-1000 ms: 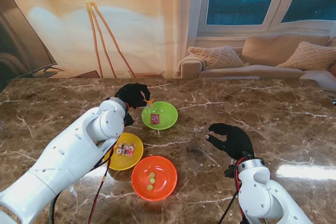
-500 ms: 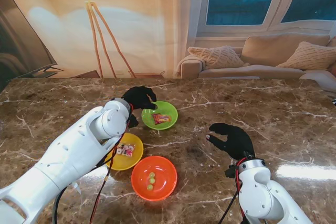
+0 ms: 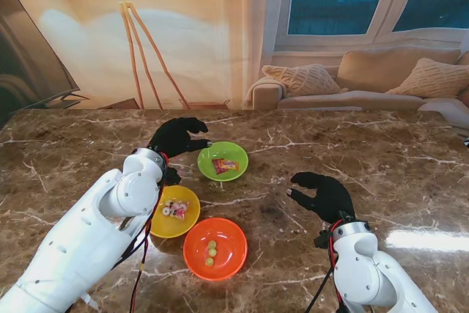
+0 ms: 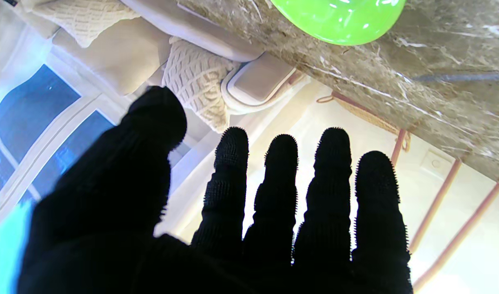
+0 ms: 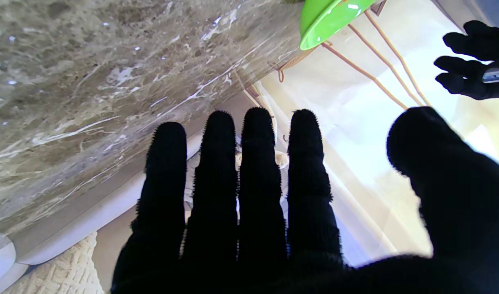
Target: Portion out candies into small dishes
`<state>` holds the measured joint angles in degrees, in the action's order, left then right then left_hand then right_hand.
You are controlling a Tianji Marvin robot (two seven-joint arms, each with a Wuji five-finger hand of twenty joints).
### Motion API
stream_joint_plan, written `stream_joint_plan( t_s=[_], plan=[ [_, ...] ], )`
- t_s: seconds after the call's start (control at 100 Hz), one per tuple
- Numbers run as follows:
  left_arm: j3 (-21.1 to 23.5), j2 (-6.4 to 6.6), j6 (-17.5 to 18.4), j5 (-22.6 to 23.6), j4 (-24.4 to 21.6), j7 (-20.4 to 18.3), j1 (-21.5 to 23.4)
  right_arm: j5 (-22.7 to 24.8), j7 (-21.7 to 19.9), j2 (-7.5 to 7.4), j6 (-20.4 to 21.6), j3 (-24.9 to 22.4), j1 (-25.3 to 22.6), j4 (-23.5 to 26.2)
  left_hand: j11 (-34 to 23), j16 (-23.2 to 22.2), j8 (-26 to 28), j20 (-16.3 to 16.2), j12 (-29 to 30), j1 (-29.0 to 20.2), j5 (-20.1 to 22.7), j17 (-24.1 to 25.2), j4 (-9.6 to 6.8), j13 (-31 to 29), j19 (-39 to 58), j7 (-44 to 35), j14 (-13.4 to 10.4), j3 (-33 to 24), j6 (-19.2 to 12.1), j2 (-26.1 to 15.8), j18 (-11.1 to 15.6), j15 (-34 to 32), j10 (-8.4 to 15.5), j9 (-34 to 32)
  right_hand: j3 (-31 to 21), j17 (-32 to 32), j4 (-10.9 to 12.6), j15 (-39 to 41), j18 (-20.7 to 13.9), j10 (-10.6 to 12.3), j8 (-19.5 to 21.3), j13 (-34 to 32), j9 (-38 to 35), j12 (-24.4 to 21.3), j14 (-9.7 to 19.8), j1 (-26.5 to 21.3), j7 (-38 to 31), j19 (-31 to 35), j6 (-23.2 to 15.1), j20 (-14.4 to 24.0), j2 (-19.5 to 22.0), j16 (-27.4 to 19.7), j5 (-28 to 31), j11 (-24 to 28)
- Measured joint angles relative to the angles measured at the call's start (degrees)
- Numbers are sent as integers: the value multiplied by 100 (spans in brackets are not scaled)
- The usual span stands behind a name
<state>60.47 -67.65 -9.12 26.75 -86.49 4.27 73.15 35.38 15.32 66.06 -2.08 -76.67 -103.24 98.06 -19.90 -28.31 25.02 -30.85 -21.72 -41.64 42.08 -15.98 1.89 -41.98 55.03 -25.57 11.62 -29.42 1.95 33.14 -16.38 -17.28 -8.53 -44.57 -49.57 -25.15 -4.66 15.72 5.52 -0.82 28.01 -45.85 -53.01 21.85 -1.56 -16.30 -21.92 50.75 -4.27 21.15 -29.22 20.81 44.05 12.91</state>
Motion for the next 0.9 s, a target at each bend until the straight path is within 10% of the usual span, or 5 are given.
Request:
stream_joint_plan(
  t_s=[0.34,0.9],
  plan=[
    [592,78,748,173,-722,852,1432,190,-301,-87,37,-45,-39,185,405,769,-417,637,326,296,-74,617,-530,744,-739,724,-41,1167,186,-814,305,376,-84,487,0,0,0,0,-1,0,0,0,-7,0,0,0,0,0,0,0,7,0,0,0],
    [874,211,1797,0,-941,351,2313,114,-829,-192,761,-81,168,8,906,1345,-992,1251,822,653,-801,1689,-779,2163,-2001,1553,-480,2158,416,-1532,998,943,-86,1780,788,234,70,-469,-181,-1,-210,359,858,-388,25,723,590,-316,61,-244,435,-299,-657,-460]
  ],
)
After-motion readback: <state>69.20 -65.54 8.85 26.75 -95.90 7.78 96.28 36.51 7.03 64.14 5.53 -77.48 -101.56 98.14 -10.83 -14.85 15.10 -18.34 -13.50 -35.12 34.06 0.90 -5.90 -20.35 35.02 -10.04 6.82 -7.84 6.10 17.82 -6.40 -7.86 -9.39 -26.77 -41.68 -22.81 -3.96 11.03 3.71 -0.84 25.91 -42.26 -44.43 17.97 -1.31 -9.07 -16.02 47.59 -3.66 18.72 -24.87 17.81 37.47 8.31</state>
